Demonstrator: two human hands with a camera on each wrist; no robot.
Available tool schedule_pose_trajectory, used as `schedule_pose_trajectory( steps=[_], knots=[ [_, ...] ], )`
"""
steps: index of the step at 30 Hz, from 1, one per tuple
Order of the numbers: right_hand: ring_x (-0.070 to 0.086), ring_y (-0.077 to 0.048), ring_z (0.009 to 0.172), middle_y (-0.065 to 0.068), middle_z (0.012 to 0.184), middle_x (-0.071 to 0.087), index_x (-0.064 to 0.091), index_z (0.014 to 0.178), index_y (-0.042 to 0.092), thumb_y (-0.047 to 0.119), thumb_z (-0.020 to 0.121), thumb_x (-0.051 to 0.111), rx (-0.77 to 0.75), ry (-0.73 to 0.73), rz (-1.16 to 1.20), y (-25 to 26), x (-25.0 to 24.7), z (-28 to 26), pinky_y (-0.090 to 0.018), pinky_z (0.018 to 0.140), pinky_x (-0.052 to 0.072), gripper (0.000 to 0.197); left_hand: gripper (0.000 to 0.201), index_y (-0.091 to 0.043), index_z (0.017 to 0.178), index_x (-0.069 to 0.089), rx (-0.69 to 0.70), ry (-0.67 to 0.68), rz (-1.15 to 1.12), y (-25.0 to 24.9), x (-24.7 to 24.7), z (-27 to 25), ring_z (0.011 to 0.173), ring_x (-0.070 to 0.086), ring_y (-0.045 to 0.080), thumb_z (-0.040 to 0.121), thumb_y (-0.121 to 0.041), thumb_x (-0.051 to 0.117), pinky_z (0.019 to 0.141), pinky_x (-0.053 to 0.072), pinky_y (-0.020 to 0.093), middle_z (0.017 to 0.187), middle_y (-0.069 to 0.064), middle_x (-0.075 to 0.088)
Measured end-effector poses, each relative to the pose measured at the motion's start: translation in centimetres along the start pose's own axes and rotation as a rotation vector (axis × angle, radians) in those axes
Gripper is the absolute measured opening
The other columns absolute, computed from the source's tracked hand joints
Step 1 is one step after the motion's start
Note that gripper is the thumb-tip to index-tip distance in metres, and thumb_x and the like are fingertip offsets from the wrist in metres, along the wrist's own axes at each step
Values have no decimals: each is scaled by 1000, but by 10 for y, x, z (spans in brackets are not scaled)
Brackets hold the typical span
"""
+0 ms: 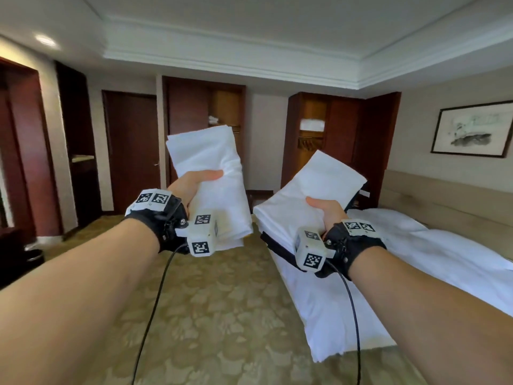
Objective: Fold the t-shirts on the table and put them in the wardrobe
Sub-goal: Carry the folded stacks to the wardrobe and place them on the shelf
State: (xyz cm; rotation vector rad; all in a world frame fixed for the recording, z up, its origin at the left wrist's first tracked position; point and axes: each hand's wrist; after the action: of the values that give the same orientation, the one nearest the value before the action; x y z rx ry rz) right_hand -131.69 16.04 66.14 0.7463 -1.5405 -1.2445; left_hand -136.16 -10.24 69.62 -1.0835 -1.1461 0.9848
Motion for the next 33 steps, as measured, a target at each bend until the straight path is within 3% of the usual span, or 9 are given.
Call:
schedule_pose_trajectory(
  steps=[6, 9, 10, 15, 18, 24, 27, 31, 33],
  knots=[
    [63, -19, 45, -5, 58, 68, 59, 87, 4, 14, 89, 64, -2, 15, -34, -5, 45, 117, -19, 37, 47, 11, 30, -12, 100, 70, -1, 12, -37, 2, -20, 112, 79, 70, 31, 75, -26, 78, 83, 54, 42, 88, 11, 73],
    [68, -29, 74, -16, 109, 70, 53, 126, 3, 18, 71, 79, -53, -72, -44, -13, 74, 195, -26, 40, 51, 63, 30, -12, 100, 69, 7, 19, -56, 0, -33, 178, 80, 70, 31, 75, -26, 78, 84, 53, 43, 87, 11, 73],
    [66, -30, 78, -17, 116, 66, 50, 130, 4, 18, 71, 79, -62, -75, -41, -12, 87, 216, -26, 43, 51, 67, 30, -12, 101, 69, 12, 25, -65, -2, -40, 202, 80, 70, 31, 76, -26, 78, 85, 53, 43, 87, 11, 73],
    [52, -21, 64, -7, 80, 56, 57, 95, 5, 15, 91, 63, -80, -6, -101, 0, 147, 317, -28, 52, 38, 12, 26, -12, 99, 69, 71, 11, -85, -23, -66, 320, 72, 71, 27, 78, -25, 76, 80, 54, 40, 80, 8, 74],
    [56, -27, 70, -12, 92, 61, 59, 112, 0, 20, 86, 68, -80, 5, -105, -8, 178, 385, -31, 58, 42, 33, 17, -12, 93, 68, 73, 23, -81, -27, -78, 385, 61, 71, 23, 82, -24, 73, 70, 51, 35, 72, 6, 73],
    [62, -31, 80, -17, 109, 65, 57, 123, 3, 24, 79, 75, -81, 23, -74, -32, 229, 517, -31, 62, 47, 52, 39, -10, 110, 67, 68, -3, -53, -16, -110, 524, 87, 70, 31, 76, -25, 78, 92, 51, 46, 92, 11, 73],
    [57, -26, 72, -10, 90, 61, 57, 115, 3, 19, 85, 69, -82, 66, -58, -42, 249, 587, -30, 58, 42, 37, 61, -11, 120, 65, 55, -30, -22, -6, -124, 599, 98, 70, 35, 65, -28, 84, 92, 51, 50, 104, 13, 73],
    [56, -24, 67, -10, 83, 60, 60, 93, 4, 18, 90, 64, -63, 135, -61, -45, 278, 683, -29, 57, 42, 14, 60, -10, 119, 66, 42, -73, 12, -4, -137, 697, 105, 67, 38, 65, -29, 85, 97, 47, 54, 111, 16, 71],
    [56, -25, 65, -9, 78, 60, 58, 82, 8, 16, 91, 63, -63, 146, -68, -44, 292, 733, -29, 58, 42, 13, 55, -11, 116, 67, 58, -81, 16, -7, -141, 746, 98, 69, 37, 66, -28, 84, 96, 48, 55, 107, 16, 72]
  ],
)
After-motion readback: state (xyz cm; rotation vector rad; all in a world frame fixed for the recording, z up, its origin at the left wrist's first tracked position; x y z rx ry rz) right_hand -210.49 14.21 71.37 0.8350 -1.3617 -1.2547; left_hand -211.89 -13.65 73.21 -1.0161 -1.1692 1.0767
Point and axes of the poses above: each hand's wrist, its own z-axis towards the middle knuckle, its own x-axis out of the palm, y = z × x
